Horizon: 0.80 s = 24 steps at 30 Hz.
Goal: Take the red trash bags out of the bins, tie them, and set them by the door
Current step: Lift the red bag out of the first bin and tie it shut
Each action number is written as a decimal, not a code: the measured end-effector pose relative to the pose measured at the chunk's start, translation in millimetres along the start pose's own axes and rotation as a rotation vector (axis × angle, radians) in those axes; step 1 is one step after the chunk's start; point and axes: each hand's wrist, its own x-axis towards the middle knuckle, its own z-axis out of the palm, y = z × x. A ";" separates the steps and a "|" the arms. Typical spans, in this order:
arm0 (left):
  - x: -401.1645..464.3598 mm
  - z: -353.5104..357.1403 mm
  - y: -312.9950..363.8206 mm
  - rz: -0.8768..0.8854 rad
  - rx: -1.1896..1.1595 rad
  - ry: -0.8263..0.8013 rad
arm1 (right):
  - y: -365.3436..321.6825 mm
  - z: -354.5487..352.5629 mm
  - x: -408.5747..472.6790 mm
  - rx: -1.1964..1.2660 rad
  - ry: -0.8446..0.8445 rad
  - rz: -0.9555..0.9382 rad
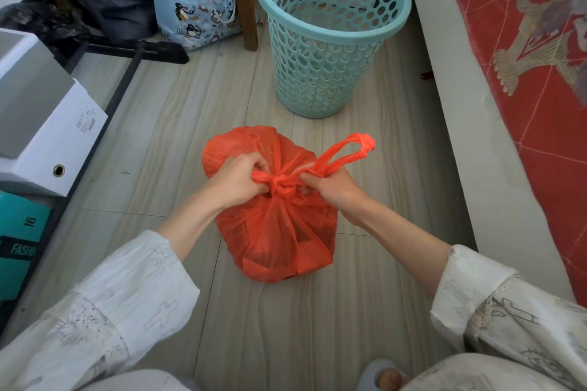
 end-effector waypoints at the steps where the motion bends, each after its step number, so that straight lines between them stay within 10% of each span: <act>1: -0.6 -1.8 0.1 -0.014 -0.109 -0.008 | 0.3 0.2 0.4 0.007 0.000 0.003; 6: -6.5 -1.2 2.7 -0.005 -0.597 0.028 | -2.9 2.9 1.2 -0.027 -0.060 -0.029; 21: -5.9 -1.1 9.1 0.105 -0.171 -0.183 | 4.5 7.7 10.8 -0.995 0.032 -0.350; 24: -3.5 1.8 10.1 0.028 -0.141 -0.092 | 5.3 5.1 13.2 -0.708 0.145 -0.142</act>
